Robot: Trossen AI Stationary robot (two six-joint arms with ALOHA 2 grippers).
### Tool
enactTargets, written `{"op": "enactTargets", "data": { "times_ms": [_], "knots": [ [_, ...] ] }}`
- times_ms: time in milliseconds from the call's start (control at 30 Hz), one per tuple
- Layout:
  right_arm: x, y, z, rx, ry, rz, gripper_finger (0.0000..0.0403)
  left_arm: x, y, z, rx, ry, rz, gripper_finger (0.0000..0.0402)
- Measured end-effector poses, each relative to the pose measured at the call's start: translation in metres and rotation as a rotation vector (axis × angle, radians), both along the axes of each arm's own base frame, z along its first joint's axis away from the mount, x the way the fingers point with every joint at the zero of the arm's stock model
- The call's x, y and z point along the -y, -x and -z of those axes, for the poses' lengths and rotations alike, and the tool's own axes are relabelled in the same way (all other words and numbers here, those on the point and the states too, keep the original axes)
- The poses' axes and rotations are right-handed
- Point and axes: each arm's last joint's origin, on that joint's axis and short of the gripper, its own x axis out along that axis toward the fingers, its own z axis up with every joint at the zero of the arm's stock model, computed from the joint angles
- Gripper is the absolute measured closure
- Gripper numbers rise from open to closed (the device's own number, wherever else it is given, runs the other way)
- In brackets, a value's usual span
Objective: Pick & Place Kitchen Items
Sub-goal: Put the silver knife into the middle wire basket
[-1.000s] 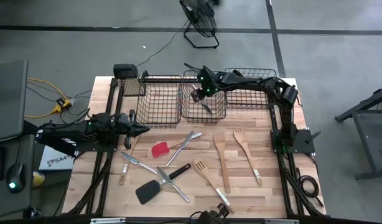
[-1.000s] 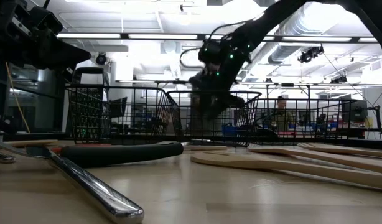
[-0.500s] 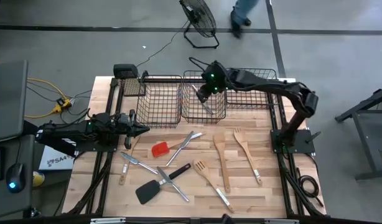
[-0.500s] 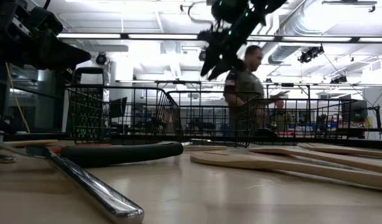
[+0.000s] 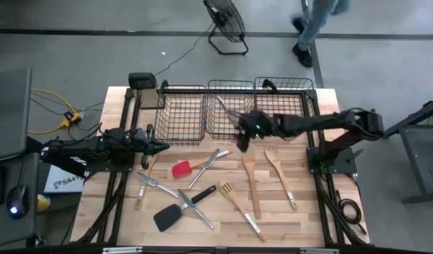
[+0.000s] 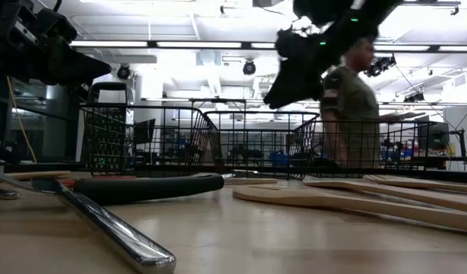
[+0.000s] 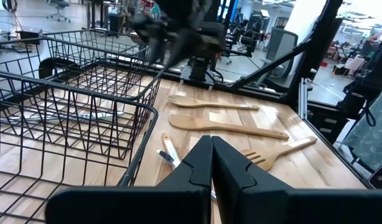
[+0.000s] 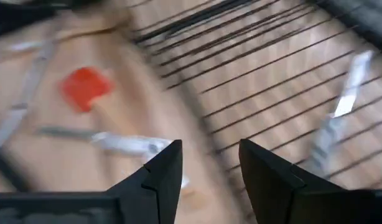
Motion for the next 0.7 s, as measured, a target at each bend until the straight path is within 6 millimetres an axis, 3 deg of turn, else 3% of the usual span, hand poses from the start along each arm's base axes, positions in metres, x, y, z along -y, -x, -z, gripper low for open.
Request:
{"op": "enactTargets", "data": {
  "times_ms": [267, 533, 700],
  "knots": [
    [-0.024, 0.043, 0.026, 0.182, -0.037, 0.029, 0.0252, 0.0, 0.0, 0.0, 0.007, -0.001, -0.014, 0.0402],
    [-0.036, 0.084, 0.038, 0.407, -0.034, 0.0, 0.0252, -0.001, 0.0, -0.001, 0.011, -0.001, -0.027, 0.0402],
    [-0.039, 0.11, 0.053, 0.487, -0.036, 0.105, 0.0252, -0.001, 0.0, -0.001, 0.012, -0.001, -0.031, 0.0402]
  ]
}}
